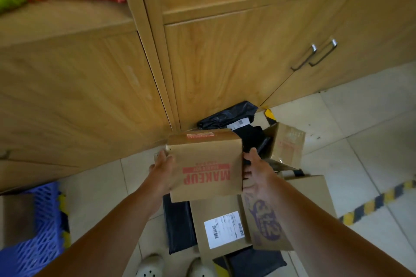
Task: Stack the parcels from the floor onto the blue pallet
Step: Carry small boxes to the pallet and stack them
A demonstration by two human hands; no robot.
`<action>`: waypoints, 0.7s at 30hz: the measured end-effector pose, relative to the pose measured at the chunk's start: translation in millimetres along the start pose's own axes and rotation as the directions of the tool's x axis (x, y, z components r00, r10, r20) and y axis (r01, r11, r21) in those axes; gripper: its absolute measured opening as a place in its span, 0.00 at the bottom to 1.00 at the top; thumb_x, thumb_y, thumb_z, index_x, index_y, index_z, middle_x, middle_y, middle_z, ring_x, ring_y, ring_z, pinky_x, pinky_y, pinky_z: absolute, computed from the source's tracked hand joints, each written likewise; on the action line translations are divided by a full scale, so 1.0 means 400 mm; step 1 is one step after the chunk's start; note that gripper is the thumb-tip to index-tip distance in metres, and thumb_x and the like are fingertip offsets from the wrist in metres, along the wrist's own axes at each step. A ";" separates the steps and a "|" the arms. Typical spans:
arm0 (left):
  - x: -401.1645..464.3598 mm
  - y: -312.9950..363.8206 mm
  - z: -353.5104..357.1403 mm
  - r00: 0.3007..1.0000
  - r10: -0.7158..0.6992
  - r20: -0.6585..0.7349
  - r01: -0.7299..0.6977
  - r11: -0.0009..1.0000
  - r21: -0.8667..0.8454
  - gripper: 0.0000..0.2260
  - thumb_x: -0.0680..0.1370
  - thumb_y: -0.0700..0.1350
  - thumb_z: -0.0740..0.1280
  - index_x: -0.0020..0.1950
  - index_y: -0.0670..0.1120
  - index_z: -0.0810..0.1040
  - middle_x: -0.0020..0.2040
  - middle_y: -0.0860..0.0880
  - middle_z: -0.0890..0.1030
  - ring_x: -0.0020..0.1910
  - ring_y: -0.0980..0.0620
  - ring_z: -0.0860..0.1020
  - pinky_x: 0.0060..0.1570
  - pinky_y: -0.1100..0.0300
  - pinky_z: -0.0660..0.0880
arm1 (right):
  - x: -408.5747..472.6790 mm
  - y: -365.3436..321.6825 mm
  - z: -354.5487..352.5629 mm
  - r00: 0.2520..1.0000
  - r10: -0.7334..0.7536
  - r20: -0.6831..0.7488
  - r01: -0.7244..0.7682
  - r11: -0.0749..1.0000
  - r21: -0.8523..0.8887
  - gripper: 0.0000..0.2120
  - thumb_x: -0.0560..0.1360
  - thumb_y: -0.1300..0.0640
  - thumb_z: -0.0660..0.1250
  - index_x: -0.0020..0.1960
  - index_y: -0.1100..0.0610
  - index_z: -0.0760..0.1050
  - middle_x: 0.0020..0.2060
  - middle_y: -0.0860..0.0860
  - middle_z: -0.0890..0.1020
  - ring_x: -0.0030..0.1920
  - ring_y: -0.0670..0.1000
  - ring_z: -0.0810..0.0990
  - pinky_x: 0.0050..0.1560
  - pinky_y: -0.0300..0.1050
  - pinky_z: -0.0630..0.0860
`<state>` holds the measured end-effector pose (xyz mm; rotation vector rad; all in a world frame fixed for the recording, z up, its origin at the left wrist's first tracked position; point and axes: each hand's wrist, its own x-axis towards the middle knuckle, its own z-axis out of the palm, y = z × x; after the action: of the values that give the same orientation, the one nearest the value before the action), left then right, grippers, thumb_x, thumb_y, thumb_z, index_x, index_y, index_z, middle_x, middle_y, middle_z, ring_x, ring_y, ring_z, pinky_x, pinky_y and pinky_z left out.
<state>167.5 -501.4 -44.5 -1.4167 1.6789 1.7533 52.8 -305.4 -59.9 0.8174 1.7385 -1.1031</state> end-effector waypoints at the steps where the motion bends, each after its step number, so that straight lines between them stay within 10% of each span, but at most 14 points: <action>1: -0.032 0.026 0.001 1.000 -0.001 0.000 0.001 1.000 -0.001 0.18 0.80 0.61 0.52 0.68 0.60 0.63 0.64 0.47 0.67 0.58 0.47 0.73 0.48 0.49 0.75 | -0.035 -0.008 -0.028 1.000 -0.001 0.020 0.000 1.000 0.013 0.25 0.80 0.39 0.48 0.68 0.52 0.68 0.65 0.59 0.74 0.66 0.61 0.71 0.65 0.65 0.67; 8: -0.282 0.197 -0.017 0.998 0.065 -0.026 -0.066 0.998 -0.004 0.27 0.79 0.64 0.50 0.76 0.56 0.55 0.75 0.45 0.60 0.70 0.42 0.65 0.66 0.43 0.66 | -0.341 -0.101 -0.157 0.991 0.007 0.137 -0.037 0.974 0.222 0.36 0.77 0.35 0.53 0.73 0.63 0.60 0.69 0.65 0.67 0.69 0.63 0.68 0.59 0.66 0.71; 14: -0.524 0.280 -0.074 0.987 0.158 -0.014 -0.159 0.985 -0.074 0.22 0.79 0.64 0.51 0.68 0.55 0.67 0.61 0.51 0.74 0.54 0.51 0.74 0.57 0.51 0.72 | -0.594 -0.100 -0.226 0.988 -0.021 0.150 -0.021 0.962 0.271 0.40 0.72 0.29 0.56 0.75 0.52 0.57 0.69 0.67 0.67 0.66 0.66 0.70 0.62 0.71 0.68; 17: -0.652 0.310 -0.099 0.966 0.259 0.016 -0.252 0.951 -0.179 0.11 0.82 0.46 0.56 0.64 0.52 0.70 0.52 0.52 0.77 0.45 0.58 0.73 0.40 0.61 0.68 | -0.702 -0.089 -0.240 0.985 -0.001 0.174 -0.052 0.954 0.297 0.47 0.65 0.26 0.62 0.74 0.53 0.58 0.68 0.64 0.70 0.65 0.68 0.70 0.62 0.76 0.61; 21: -0.771 0.309 -0.155 0.930 0.360 0.069 -0.348 0.926 -0.150 0.18 0.82 0.42 0.58 0.71 0.55 0.64 0.63 0.53 0.71 0.57 0.54 0.71 0.42 0.62 0.68 | -0.806 -0.072 -0.256 0.950 0.104 0.294 -0.179 0.954 0.241 0.66 0.41 0.21 0.68 0.74 0.49 0.60 0.69 0.64 0.68 0.68 0.72 0.64 0.54 0.83 0.55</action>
<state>235.3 -469.5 284.9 -1.1079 1.8872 2.1273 117.4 -243.3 267.6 0.8877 1.2944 -1.3018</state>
